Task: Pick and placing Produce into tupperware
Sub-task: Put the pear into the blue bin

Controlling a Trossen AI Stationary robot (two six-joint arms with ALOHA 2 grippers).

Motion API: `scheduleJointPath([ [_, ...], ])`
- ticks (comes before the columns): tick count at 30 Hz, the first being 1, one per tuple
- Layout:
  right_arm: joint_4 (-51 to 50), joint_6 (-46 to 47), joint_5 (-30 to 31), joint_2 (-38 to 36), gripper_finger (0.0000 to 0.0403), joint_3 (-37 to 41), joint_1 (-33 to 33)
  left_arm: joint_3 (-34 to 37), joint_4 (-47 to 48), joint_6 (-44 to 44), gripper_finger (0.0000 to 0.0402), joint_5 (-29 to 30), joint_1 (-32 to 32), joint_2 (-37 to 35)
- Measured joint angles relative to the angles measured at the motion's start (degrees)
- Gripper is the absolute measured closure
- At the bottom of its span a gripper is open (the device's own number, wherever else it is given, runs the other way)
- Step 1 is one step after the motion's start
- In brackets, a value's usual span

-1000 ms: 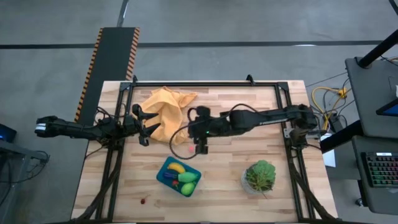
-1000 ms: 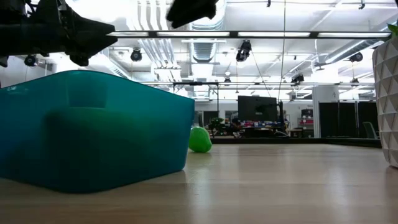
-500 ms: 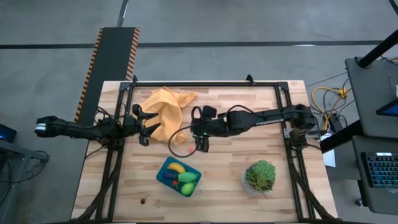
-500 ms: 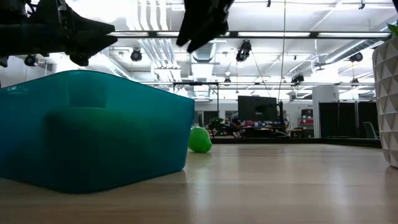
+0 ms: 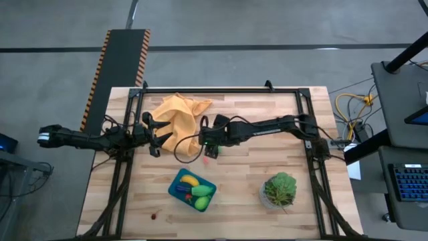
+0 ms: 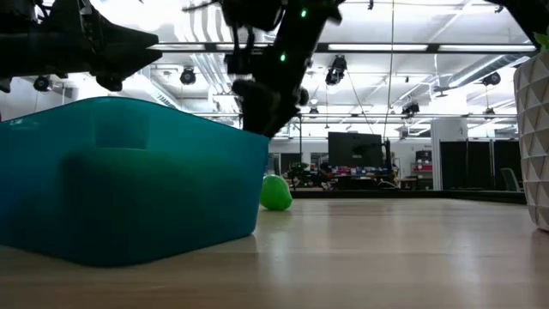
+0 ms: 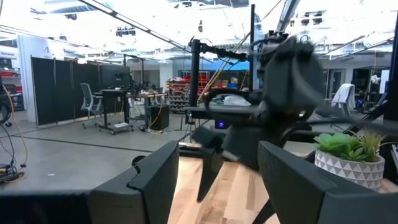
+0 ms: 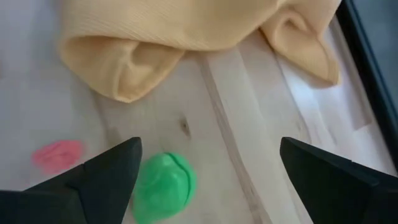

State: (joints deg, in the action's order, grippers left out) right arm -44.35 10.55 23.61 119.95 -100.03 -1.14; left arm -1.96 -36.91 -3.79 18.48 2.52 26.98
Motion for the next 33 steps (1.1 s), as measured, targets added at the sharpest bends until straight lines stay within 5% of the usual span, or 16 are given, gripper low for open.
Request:
scheduleJointPath([
  [12, -0.3, 6.0, -0.4, 3.9, 0.0028, 0.0, 2.8, 0.0, 0.1, 0.0, 0.0196, 0.0, 0.0, 0.0],
  [20, -0.4, 6.6, -9.6, 3.7, 0.0028, 0.0, 2.7, 0.0, 0.2, 0.0, 0.0196, 0.0, 0.0, 0.0],
  [33, -1.6, 6.1, -10.5, 3.8, 0.0028, 4.0, 2.9, 0.0, 0.1, 0.0, 0.0196, 0.0, 0.0, 0.0],
])
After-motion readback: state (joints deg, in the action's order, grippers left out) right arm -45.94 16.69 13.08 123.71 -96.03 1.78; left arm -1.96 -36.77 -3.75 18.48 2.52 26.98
